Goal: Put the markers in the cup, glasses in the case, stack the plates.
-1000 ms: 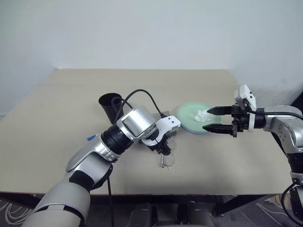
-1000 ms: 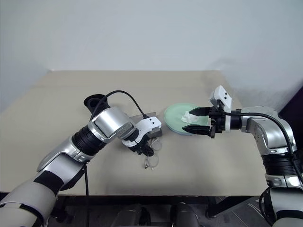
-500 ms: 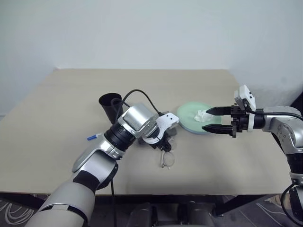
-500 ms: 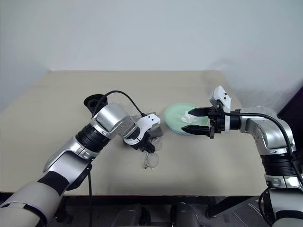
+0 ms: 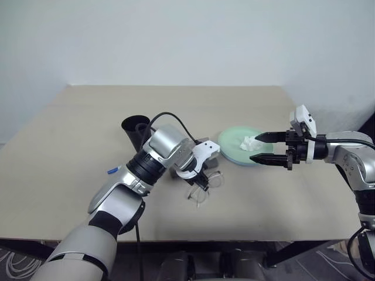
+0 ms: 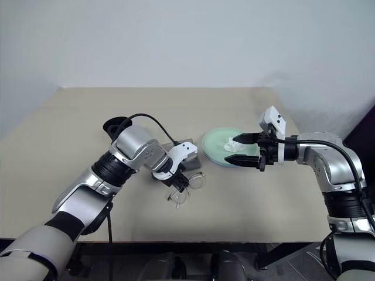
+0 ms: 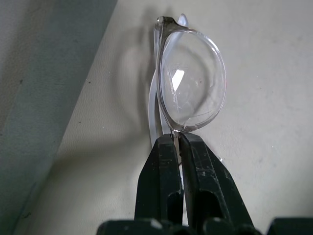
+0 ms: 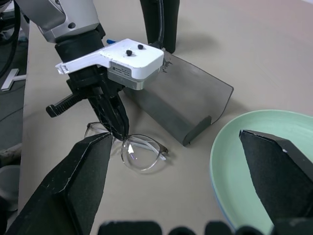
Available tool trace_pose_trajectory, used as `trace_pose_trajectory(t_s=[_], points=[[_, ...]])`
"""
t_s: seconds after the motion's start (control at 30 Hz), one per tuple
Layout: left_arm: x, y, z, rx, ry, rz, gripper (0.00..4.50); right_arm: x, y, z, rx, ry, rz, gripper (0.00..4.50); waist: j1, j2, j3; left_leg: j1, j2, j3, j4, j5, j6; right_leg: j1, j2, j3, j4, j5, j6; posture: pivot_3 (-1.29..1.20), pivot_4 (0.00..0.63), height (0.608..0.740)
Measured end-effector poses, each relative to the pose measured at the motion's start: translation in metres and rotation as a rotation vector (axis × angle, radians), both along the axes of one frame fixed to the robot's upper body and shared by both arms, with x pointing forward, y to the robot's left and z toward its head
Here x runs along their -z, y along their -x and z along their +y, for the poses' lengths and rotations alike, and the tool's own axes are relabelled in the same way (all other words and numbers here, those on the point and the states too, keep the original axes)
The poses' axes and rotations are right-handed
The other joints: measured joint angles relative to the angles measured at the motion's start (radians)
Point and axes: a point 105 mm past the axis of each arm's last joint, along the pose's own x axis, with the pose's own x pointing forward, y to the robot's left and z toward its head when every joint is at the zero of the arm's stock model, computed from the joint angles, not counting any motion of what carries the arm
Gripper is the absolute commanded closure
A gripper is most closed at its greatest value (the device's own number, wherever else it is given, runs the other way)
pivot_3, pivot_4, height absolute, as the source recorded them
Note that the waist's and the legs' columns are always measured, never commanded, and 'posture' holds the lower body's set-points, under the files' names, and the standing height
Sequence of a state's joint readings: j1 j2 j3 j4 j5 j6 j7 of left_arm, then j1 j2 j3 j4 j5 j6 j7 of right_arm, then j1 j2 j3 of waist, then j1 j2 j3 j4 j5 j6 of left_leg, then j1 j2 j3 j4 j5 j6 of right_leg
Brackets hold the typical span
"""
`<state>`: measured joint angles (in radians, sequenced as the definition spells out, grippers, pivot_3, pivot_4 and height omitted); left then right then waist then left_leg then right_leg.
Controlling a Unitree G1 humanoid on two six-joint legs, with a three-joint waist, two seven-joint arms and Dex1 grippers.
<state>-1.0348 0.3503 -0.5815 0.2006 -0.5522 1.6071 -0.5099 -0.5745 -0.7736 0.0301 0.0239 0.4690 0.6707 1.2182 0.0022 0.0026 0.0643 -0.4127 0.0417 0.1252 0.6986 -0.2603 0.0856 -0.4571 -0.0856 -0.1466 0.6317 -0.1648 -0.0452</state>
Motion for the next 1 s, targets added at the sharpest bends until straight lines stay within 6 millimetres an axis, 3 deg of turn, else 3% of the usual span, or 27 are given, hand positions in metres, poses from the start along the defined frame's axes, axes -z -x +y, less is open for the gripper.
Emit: trace_pose_trajectory(t_s=[0.27, 0.5, 0.6, 0.8, 1.0], points=[[-0.016, -0.002, 0.008, 0.147, -0.005, -0.098, 4.47, 0.000, 0.000, 0.000, -0.001, -0.002, -0.001, 0.00, 0.001, 0.000, 0.000, 0.000, 0.000, 0.000, 0.000, 0.000, 0.000, 0.000, 0.000, 0.000, 0.000, 0.000, 0.000, 0.00, 0.000, 0.732], [-0.055, -0.012, 0.009, 0.322, 0.084, -0.212, 4.47, -0.003, -0.003, 0.000, -0.003, -0.006, -0.008, 0.00, 0.002, 0.000, 0.000, -0.001, 0.000, 0.000, 0.000, 0.000, 0.000, -0.001, 0.000, -0.001, -0.001, 0.000, 0.000, 0.00, 0.000, 0.732], [-0.071, -0.025, 0.005, 0.390, 0.102, -0.311, 4.47, -0.008, -0.006, 0.000, -0.001, -0.009, -0.022, 0.00, 0.002, 0.000, 0.000, -0.001, 0.000, 0.001, 0.000, 0.000, 0.000, -0.001, 0.000, -0.001, -0.002, 0.000, 0.000, 0.00, 0.000, 0.732], [-0.064, -0.057, 0.015, 0.398, 0.049, -0.406, 4.47, -0.008, -0.007, 0.002, -0.006, -0.013, -0.023, 0.00, 0.002, 0.000, 0.000, -0.001, 0.000, 0.001, 0.000, 0.000, 0.000, -0.001, 0.000, -0.002, -0.001, 0.000, 0.000, 0.00, 0.000, 0.732], [-0.043, -0.085, 0.033, 0.377, -0.072, -0.461, 4.47, -0.008, -0.007, 0.003, -0.008, -0.015, -0.024, 0.00, 0.003, 0.000, 0.000, -0.003, 0.000, 0.001, 0.000, -0.001, 0.001, -0.003, 0.000, -0.002, -0.001, 0.000, 0.000, 0.00, 0.000, 0.732]])
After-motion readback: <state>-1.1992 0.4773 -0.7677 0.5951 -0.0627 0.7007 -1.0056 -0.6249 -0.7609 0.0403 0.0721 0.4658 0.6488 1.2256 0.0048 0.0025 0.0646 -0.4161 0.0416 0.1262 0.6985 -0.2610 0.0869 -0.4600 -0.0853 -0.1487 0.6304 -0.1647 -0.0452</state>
